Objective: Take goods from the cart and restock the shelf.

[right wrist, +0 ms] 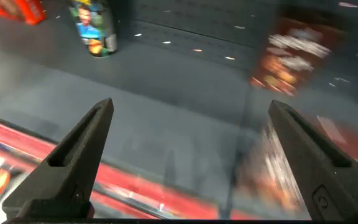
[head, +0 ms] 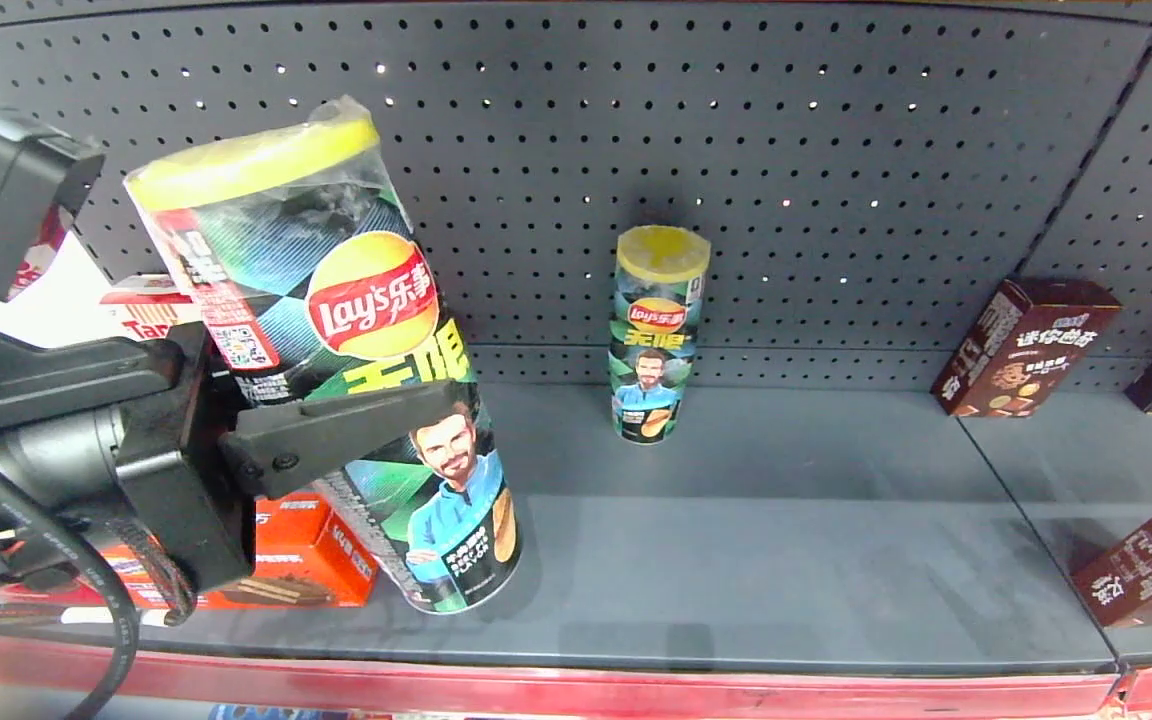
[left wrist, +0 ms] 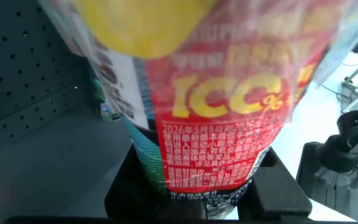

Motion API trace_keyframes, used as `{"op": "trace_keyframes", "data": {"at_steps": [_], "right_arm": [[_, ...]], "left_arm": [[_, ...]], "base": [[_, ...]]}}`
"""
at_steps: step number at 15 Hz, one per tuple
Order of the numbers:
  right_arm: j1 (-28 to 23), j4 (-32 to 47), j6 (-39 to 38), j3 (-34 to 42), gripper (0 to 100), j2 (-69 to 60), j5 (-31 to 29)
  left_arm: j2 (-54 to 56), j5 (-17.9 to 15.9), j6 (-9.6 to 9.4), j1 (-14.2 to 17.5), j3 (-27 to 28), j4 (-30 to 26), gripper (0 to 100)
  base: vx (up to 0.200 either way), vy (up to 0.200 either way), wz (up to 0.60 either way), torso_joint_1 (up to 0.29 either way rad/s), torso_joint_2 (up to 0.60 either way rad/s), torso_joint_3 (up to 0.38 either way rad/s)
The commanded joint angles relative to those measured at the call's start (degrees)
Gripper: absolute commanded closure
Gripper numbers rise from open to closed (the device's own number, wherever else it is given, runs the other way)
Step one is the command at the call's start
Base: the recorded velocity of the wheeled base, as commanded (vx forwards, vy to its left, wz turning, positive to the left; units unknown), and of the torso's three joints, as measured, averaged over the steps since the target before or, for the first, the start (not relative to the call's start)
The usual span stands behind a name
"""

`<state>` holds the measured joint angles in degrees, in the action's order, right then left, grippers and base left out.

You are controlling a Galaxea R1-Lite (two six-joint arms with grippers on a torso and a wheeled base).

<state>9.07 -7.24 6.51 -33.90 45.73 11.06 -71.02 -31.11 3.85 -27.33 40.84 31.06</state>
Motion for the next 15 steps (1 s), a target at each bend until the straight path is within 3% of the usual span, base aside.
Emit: {"op": "trace_keyframes", "data": {"at_steps": [1, 5, 7, 8, 9, 11, 12, 15], "right_arm": [[4.99, -3.57, -2.03, -8.11, 0, 16.15, 0.81], [7.45, -7.08, -1.59, -13.65, 0, 28.19, 1.16], [7.28, -16.14, 3.07, -17.34, 0, 36.63, 13.11], [7.1, -17.19, 3.33, -17.87, 0, 37.68, 15.22], [7.45, -19.83, 3.95, -22.96, 0, 43.39, 18.3], [7.72, -19.74, 3.95, -27.36, 0, 47.26, 24.45], [7.89, -19.83, 4.65, -30.61, 0, 50.43, 31.04], [8.24, -20.88, 7.9, -35.0, 0, 55.87, 42.38]], "left_arm": [[-0.26, 0.0, 0.01, 0.61, -0.06, -0.04, 100], [-0.34, 0.08, 0.1, 1.49, -0.06, -0.48, 100], [-0.61, 0.17, 0.1, 1.49, -0.06, -0.65, 100], [-0.61, 0.17, 0.1, 1.49, -0.06, -0.65, 100], [-0.7, 0.17, 0.19, 1.49, -0.06, -0.65, 100], [-0.96, 0.0, 0.19, 1.49, -0.06, -0.65, 100], [-1.14, 0.0, 0.19, 1.49, -0.06, -0.65, 100], [-1.66, -0.09, 0.19, 1.49, -0.06, -0.56, 100]], "base": [[0.0, 0.0, 0.0, 0.0, 0.0, 0.0], [0.0, 0.0, 0.0, 0.0, 0.0, 0.0], [0.0, 0.0, 0.0, 0.0, 0.0, 0.0], [0.0, 0.0, 0.0, 0.0, 0.0, 0.0], [0.0, 0.0, 0.0, 0.0, 0.0, 0.0], [0.0, 0.0, 0.0, 0.0, 0.0, 0.0], [0.0, 0.0, 0.0, 0.0, 0.0, 0.0], [0.0, 0.0, 0.0, 0.0, 0.0, 0.0]]}}
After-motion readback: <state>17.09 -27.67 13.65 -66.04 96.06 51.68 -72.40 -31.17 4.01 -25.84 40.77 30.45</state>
